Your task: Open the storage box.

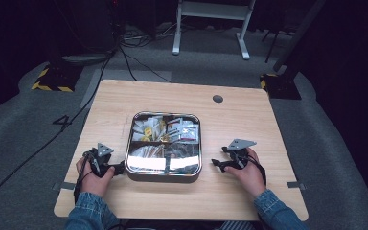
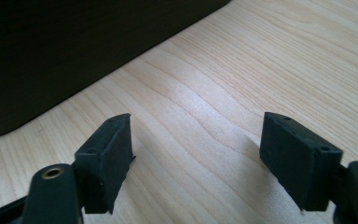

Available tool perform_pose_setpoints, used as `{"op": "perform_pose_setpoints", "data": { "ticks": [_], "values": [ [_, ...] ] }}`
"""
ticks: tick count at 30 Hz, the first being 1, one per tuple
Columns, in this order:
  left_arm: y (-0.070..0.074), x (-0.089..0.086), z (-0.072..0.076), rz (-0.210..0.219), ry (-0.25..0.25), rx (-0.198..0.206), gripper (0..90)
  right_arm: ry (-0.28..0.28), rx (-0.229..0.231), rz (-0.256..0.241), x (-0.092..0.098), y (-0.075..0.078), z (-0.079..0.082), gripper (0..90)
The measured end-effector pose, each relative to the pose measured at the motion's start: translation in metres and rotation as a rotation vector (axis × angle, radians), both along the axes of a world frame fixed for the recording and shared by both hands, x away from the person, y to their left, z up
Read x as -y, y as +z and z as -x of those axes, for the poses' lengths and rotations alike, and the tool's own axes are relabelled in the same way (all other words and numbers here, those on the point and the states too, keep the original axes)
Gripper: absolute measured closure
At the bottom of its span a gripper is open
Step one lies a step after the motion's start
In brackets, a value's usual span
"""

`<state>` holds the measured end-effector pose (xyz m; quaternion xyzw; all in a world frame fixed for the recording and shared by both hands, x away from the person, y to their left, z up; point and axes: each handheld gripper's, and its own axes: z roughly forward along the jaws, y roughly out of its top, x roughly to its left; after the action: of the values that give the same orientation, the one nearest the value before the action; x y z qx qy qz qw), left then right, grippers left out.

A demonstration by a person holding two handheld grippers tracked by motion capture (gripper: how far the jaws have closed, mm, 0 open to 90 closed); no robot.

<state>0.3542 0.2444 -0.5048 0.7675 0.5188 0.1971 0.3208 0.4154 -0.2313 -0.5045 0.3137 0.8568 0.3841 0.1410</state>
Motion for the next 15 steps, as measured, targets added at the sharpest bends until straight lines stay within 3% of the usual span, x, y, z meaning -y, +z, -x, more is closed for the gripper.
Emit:
{"op": "perform_pose_setpoints", "data": {
  "ticks": [3, 15],
  "values": [
    [0.000, 0.000, 0.000, -0.003, -0.002, 0.000, 20.0, 0.022, -0.006, 0.010, 0.001, 0.003, -0.001, 35.5],
    [0.000, 0.000, -0.001, -0.002, 0.005, -0.001, 20.1, 0.073, 0.031, -0.036, -0.005, 0.051, -0.003, 34.9]
  ]
}}
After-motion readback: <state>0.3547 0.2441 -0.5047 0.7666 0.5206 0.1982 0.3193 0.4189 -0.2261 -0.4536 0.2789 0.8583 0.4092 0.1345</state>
